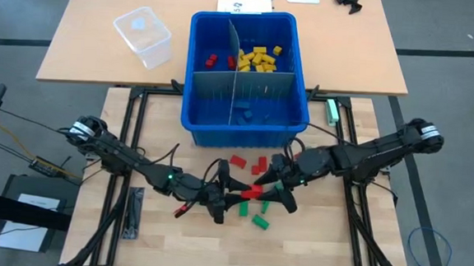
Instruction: Sort Items/Unsort Items
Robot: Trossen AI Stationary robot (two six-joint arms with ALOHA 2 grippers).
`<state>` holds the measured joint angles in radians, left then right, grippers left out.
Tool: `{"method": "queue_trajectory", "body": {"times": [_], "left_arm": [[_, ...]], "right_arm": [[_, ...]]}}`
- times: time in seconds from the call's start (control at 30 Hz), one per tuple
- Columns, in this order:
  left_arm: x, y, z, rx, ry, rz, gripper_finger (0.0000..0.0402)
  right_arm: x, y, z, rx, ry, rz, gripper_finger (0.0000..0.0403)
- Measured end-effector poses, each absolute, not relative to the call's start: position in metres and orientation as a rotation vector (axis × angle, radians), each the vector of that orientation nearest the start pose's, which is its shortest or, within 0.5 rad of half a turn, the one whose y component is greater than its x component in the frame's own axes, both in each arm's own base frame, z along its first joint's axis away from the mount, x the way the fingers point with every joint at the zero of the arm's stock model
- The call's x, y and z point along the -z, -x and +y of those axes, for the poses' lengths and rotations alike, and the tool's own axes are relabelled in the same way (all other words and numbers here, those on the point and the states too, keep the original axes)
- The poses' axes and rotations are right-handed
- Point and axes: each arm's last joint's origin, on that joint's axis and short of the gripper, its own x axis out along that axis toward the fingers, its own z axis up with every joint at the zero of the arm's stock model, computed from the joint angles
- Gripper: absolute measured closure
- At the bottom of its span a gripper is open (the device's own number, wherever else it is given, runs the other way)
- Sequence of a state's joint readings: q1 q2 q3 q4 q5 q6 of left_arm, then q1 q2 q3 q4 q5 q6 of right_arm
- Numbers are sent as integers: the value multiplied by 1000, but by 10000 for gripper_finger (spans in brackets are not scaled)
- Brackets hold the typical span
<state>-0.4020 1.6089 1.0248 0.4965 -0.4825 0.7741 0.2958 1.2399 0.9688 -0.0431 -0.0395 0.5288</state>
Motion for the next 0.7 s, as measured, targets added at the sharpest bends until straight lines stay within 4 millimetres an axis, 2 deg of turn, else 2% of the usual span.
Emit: {"method": "queue_trajectory", "body": {"times": [0.2,0.3,0.4,0.7], "left_arm": [[-275,-337,-125,-164,-653,131,258],[-276,-336,-122,-289,-517,139,258],[-278,-333,-119,-376,-455,146,258],[-307,-312,-101,-454,-264,128,258]], "right_arm": [[-340,-245,76,-258,-432,280,122],[-351,-234,72,-201,-399,213,127],[-361,-223,69,-137,-356,150,134],[-364,-217,64,2,-248,109,150]]}}
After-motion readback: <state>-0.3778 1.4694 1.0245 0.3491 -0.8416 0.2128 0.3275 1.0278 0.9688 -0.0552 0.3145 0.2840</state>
